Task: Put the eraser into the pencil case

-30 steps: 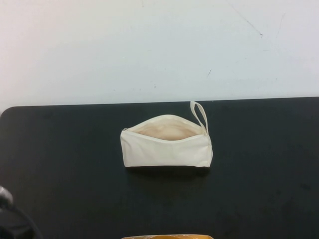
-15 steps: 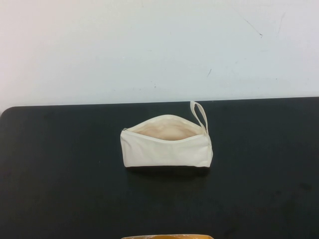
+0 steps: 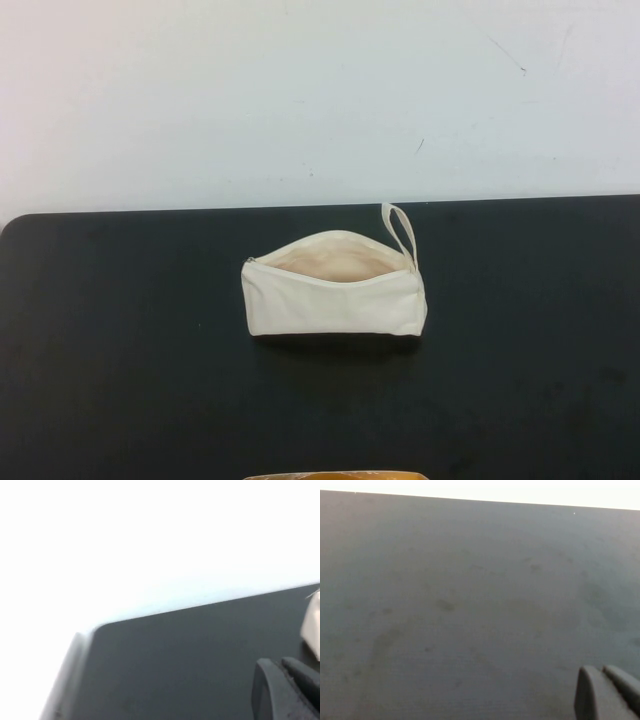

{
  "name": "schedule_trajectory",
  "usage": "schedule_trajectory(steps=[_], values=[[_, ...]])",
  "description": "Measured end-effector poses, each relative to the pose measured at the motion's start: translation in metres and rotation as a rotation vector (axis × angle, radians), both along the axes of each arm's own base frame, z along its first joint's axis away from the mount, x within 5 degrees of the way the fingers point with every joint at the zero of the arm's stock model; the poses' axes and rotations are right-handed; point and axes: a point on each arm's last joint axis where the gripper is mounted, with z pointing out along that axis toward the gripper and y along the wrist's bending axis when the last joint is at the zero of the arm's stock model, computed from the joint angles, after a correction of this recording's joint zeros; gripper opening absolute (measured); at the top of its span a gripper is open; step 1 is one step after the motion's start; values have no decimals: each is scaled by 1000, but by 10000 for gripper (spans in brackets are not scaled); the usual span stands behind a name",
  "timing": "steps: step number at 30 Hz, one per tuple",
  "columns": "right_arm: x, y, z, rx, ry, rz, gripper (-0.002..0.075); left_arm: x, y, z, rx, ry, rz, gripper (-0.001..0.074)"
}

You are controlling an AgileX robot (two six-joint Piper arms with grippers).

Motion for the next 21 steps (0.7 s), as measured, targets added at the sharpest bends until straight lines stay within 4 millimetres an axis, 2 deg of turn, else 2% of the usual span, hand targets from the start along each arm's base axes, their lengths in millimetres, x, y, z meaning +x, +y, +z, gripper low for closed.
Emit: schedule_trajectory(steps=[3,8,21], values=[[0,0,0,0,0,0,-1,7,-3,-30,-104,8,-21,-1],[0,0,0,0,0,0,-1,8,-5,-53,-174,145,-24,-1],[0,0,0,0,0,0,-1,5,-8,-60,-243,238,-36,-1]])
